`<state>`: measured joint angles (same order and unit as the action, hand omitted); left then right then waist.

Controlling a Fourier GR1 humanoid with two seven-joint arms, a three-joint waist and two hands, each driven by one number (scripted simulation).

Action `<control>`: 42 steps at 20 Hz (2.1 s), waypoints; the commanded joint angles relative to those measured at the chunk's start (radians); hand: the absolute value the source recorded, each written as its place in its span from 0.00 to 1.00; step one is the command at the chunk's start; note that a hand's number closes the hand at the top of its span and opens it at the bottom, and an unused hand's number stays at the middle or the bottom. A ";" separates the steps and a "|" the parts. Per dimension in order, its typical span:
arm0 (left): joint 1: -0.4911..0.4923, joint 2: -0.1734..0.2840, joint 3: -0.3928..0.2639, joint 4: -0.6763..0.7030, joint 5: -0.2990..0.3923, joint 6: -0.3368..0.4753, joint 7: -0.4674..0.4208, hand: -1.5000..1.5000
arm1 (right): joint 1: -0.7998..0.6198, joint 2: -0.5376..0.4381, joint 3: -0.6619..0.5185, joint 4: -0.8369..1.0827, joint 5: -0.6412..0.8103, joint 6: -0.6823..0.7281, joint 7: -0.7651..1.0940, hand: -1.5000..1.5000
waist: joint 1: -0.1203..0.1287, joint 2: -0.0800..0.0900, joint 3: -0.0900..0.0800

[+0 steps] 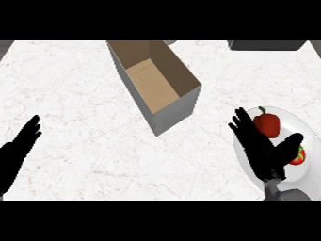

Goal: Pick the tomato from the plate and place it in the cardboard box

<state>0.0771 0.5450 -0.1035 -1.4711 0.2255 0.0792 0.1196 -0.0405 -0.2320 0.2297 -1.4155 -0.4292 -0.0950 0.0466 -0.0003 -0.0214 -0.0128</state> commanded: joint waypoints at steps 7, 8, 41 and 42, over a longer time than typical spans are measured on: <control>-0.035 -0.027 0.008 -0.045 -0.087 0.097 -0.060 0.50 | -0.155 -0.456 -0.174 -0.055 0.302 0.060 -0.119 0.00 | -0.029 0.008 -0.021; -0.051 -0.063 -0.011 -0.058 -0.103 0.125 -0.069 0.50 | -0.168 -0.436 -0.208 -0.036 0.333 -0.006 -0.170 1.00 | -0.021 0.020 0.005; -0.065 -0.159 0.021 -0.046 -0.215 0.107 -0.062 0.50 | -0.042 -0.732 -0.143 -0.118 0.602 0.576 0.014 0.00 | 0.000 0.020 0.013; -0.057 -0.190 -0.008 -0.034 -0.238 0.135 -0.078 0.50 | -0.018 -0.682 -0.095 -0.205 0.616 0.532 0.122 0.00 | -0.002 0.020 0.012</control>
<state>0.0011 0.3709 -0.1222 -1.5108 0.0008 0.2223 0.0621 -0.0908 -0.9731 0.1247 -1.5403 0.1428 0.4471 0.0566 -0.0018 -0.0014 -0.0008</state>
